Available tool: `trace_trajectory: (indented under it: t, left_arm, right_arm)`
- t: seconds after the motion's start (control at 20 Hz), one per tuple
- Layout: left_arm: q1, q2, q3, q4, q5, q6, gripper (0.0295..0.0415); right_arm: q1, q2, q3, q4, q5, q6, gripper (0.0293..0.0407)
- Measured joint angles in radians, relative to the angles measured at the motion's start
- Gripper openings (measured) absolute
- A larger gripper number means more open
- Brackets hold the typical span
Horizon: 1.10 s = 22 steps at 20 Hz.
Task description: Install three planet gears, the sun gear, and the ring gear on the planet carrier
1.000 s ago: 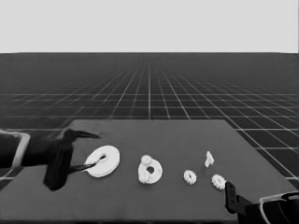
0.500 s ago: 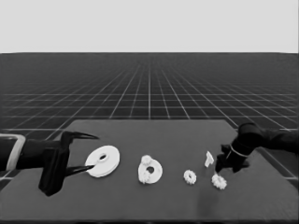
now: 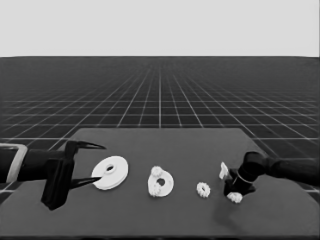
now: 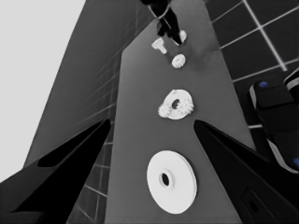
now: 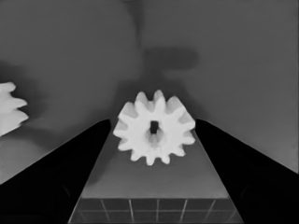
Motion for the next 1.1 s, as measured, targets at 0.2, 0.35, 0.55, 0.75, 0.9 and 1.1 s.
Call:
trace_trajectory:
  t: [0.2,0.35,0.55,0.75,0.9,1.1]
  left_arm:
    - [0.000,0.000,0.000,0.000,0.000,0.000,0.0385]
    - [0.000,0.000,0.000,0.000,0.000,0.000,0.0385]
    - [0.000,0.000,0.000,0.000,0.000,0.000,0.0385]
    - [0.000,0.000,0.000,0.000,0.000,0.000,0.0385]
    - [0.000,0.000,0.000,0.000,0.000,0.000,0.0385]
    - [0.000,0.000,0.000,0.000,0.000,0.000,0.0385]
  right_arm:
    - [-0.002,0.001,-0.003,-0.002,0.002,0.000,0.0314]
    - [-0.002,0.001,-0.003,-0.002,0.002,0.000,0.0312]
    - [-0.002,0.001,-0.003,-0.002,0.002,0.000,0.0312]
    - [0.174,-0.065,0.121,0.133,-0.118,0.024,0.0312]
    - [0.217,-0.071,0.132,0.167,-0.142,0.025,0.0312]
    - [0.226,-0.072,0.133,0.175,-0.147,0.025,0.0312]
